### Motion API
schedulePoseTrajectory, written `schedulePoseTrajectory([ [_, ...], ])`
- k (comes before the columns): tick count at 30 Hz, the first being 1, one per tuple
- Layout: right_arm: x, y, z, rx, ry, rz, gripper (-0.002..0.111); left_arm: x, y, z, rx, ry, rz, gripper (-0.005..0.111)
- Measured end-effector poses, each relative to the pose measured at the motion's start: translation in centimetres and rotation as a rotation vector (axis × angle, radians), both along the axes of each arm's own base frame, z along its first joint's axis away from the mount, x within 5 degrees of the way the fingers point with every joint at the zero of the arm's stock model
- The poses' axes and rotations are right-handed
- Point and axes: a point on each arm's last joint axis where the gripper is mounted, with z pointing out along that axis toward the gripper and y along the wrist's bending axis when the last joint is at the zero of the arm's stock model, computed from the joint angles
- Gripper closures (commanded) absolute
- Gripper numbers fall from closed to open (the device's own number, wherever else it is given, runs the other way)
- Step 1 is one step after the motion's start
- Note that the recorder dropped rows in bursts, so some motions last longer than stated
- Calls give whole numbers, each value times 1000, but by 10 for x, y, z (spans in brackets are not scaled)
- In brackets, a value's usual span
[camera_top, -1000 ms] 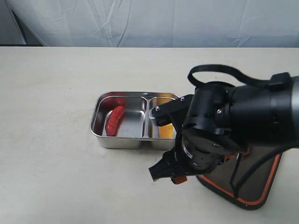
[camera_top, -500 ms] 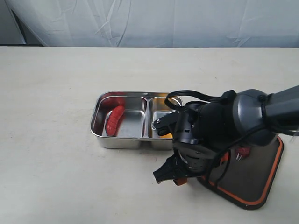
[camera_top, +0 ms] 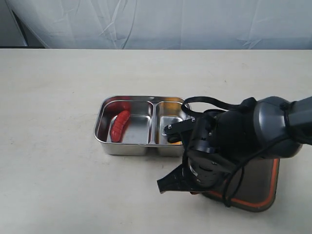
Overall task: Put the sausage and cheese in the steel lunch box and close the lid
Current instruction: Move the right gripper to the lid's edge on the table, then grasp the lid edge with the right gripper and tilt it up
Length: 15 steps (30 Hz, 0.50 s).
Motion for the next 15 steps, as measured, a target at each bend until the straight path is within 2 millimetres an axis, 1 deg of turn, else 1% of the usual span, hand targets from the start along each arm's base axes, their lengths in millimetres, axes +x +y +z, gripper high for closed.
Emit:
schedulePoseTrajectory([
  [3, -10, -2, 17, 5, -22, -4, 108, 0, 0, 0, 0, 0, 0, 107],
  [4, -13, -2, 27, 29, -39, 1, 108, 0, 0, 0, 0, 0, 0, 107],
  [6, -21, -3, 56, 106, -89, 14, 108, 0, 0, 0, 0, 0, 0, 107],
  [9, -26, -9, 77, 151, -130, 19, 108, 0, 0, 0, 0, 0, 0, 107],
  [11, -27, -15, 89, 167, -150, 10, 108, 0, 0, 0, 0, 0, 0, 107],
  [13, -31, -25, 106, 187, -173, -13, 108, 0, 0, 0, 0, 0, 0, 107],
  [15, -33, -33, 117, 195, -193, -26, 108, 0, 0, 0, 0, 0, 0, 107],
])
